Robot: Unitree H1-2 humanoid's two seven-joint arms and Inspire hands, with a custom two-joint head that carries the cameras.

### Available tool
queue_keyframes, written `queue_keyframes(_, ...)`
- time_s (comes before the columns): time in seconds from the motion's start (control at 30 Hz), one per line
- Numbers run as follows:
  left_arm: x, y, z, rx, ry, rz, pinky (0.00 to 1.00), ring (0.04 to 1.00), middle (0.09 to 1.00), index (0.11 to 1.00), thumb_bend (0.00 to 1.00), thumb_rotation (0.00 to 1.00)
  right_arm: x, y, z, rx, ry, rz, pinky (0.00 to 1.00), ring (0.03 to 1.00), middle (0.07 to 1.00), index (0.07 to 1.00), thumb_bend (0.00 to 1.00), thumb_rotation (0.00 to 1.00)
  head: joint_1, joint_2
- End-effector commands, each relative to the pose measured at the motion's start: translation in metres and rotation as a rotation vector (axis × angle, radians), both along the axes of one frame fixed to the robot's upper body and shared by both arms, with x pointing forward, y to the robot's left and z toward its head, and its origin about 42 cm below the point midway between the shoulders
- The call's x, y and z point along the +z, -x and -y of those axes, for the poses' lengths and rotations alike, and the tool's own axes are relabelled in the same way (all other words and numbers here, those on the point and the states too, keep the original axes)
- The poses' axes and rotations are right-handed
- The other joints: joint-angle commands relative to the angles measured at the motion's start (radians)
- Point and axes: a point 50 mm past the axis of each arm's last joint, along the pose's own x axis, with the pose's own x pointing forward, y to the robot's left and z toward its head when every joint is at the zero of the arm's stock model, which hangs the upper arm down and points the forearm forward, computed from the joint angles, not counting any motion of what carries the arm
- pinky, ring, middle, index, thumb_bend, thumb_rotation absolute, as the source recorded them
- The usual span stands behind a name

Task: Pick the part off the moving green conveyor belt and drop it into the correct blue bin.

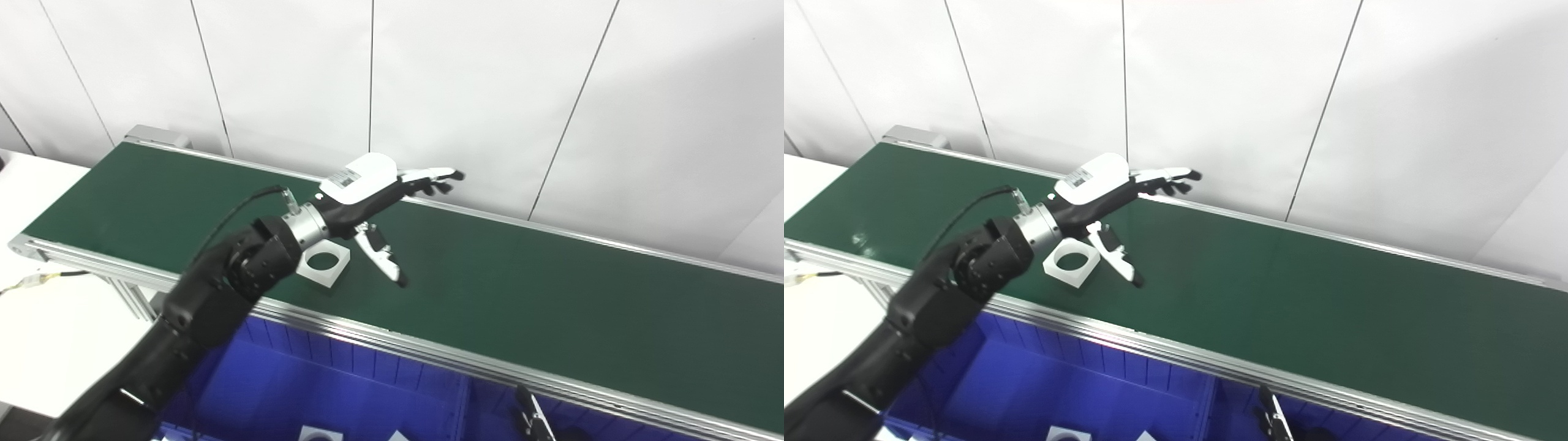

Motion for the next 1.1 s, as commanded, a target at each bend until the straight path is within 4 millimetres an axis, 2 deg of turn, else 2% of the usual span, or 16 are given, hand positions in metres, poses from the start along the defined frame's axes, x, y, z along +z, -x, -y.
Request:
queue_keyframes(0.0, 0.027, -0.013, -0.002, -0.026, -0.061, 0.089, 0.74, 0.774, 0.822, 0.888, 1.0, 0.27, 0.012, -0.008, -0.005, 0.017, -0.027, 0.084, 0.97, 0.965, 0.994, 1.0, 0.85, 0.92, -0.001, 0.001)
queue_keyframes(0.27, 0.019, -0.037, -0.007, -0.012, -0.272, 0.06, 0.78, 0.809, 0.839, 0.888, 1.0, 0.29, 0.012, -0.007, -0.008, 0.019, -0.026, 0.083, 0.97, 0.963, 0.991, 1.0, 0.86, 0.91, -0.011, -0.001)
queue_keyframes(0.7, 0.013, -0.069, -0.004, 0.009, -0.447, 0.046, 0.76, 0.791, 0.815, 0.88, 1.0, 0.34, 0.012, -0.006, -0.013, 0.025, -0.025, 0.087, 0.96, 0.96, 0.994, 1.0, 0.85, 0.91, -0.024, 0.004)
queue_keyframes(1.07, -0.011, -0.079, -0.005, 0.058, -0.519, -0.058, 0.74, 0.794, 0.821, 0.871, 1.0, 0.32, 0.014, -0.005, -0.018, 0.031, -0.032, 0.092, 0.96, 0.971, 0.993, 1.0, 0.87, 0.91, -0.036, 0.01)
